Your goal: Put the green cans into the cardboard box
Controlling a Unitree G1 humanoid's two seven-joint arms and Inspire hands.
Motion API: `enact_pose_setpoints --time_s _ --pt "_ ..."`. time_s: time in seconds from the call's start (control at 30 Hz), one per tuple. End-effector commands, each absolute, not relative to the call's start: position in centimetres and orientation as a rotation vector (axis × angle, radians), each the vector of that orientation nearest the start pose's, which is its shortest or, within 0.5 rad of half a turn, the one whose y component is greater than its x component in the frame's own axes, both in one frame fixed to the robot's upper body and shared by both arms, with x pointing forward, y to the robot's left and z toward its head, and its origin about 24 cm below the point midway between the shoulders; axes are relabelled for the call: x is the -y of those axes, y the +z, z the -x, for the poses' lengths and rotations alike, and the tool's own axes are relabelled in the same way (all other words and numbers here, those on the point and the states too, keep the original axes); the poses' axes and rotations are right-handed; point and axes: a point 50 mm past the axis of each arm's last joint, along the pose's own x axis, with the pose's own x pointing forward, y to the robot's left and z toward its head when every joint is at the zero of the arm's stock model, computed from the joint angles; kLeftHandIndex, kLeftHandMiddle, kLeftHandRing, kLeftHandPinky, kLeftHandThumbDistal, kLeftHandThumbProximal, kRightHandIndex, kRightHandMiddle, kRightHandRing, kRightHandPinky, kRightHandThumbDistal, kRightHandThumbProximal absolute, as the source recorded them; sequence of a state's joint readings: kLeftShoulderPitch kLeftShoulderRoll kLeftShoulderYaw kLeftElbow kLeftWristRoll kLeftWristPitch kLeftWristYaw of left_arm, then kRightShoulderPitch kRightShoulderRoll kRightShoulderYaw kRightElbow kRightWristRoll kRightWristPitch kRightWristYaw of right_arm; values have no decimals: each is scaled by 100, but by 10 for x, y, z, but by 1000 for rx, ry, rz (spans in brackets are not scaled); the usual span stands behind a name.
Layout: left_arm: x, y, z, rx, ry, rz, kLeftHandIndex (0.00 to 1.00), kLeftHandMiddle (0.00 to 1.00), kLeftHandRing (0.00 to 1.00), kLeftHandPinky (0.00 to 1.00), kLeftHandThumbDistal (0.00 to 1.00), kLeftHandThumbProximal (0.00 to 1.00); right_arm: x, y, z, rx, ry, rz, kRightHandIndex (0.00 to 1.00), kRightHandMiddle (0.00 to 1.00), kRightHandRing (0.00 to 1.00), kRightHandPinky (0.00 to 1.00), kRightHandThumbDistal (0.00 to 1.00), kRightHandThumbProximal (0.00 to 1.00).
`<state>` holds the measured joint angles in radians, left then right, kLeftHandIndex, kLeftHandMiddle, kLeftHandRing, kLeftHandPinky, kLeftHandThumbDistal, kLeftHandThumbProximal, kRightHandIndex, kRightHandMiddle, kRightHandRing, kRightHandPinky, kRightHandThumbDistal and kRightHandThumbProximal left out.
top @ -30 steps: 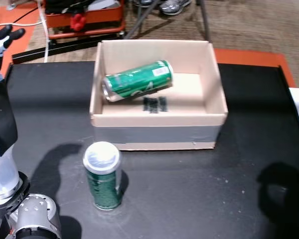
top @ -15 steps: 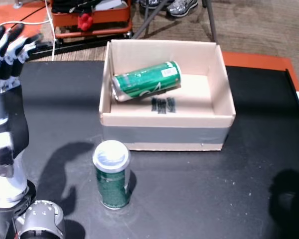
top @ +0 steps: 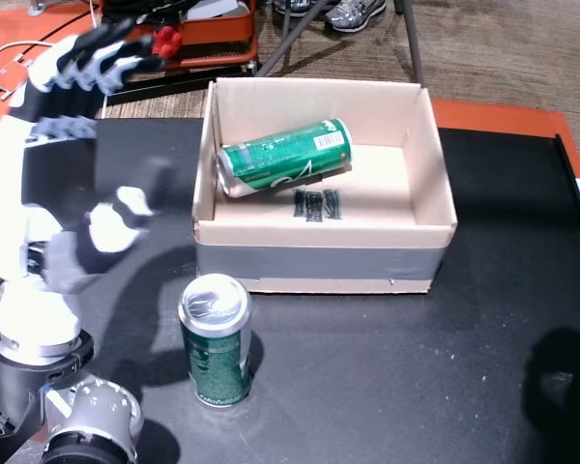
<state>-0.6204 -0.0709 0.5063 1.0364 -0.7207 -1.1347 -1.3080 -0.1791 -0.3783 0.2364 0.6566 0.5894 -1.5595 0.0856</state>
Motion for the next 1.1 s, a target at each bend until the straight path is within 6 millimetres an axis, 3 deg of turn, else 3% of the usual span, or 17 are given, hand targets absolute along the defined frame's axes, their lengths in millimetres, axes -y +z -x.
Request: enact_pose_setpoints --time_s 0.0,0.1,0.23,0.33,0.47,0.6,0.73,0.9,1.07 --pt "-162 64 -296 846 -432 182 78 84 89 86 98 7 222 76 -217 1025 -29 -29 28 31 41 50 55 0" --pt "-162 62 -300 804 -479 195 81 85 91 86 100 15 222 77 -220 1022 -10 -43 28 30 40 50 55 0" --pt "-160 60 -302 767 -513 210 75 81 89 84 99 16 224 78 -223 1028 -5 -45 27 29 39 50 56 0" --pt "-158 60 -301 767 -532 180 71 80 87 83 92 9 226 77 -224 1026 -20 -46 28 30 40 50 55 0" --pt "-157 55 -302 719 -602 214 71 81 87 86 98 4 228 75 -224 1018 -27 -35 28 31 42 52 52 0" --pt "-157 48 -303 650 -661 241 72 83 88 88 99 7 230 75 -224 1024 -23 -25 29 31 42 53 50 0" --pt "-157 43 -301 607 -687 225 72 83 90 88 96 0 231 76 -225 1032 -23 -35 29 31 40 52 53 3" --pt "-160 34 -296 535 -684 192 73 83 89 86 97 3 232 75 -225 1034 -17 -51 30 31 40 53 50 2" --pt "-162 30 -292 509 -688 176 74 84 90 87 90 6 236 75 -226 1037 0 -53 30 32 42 54 48 0"
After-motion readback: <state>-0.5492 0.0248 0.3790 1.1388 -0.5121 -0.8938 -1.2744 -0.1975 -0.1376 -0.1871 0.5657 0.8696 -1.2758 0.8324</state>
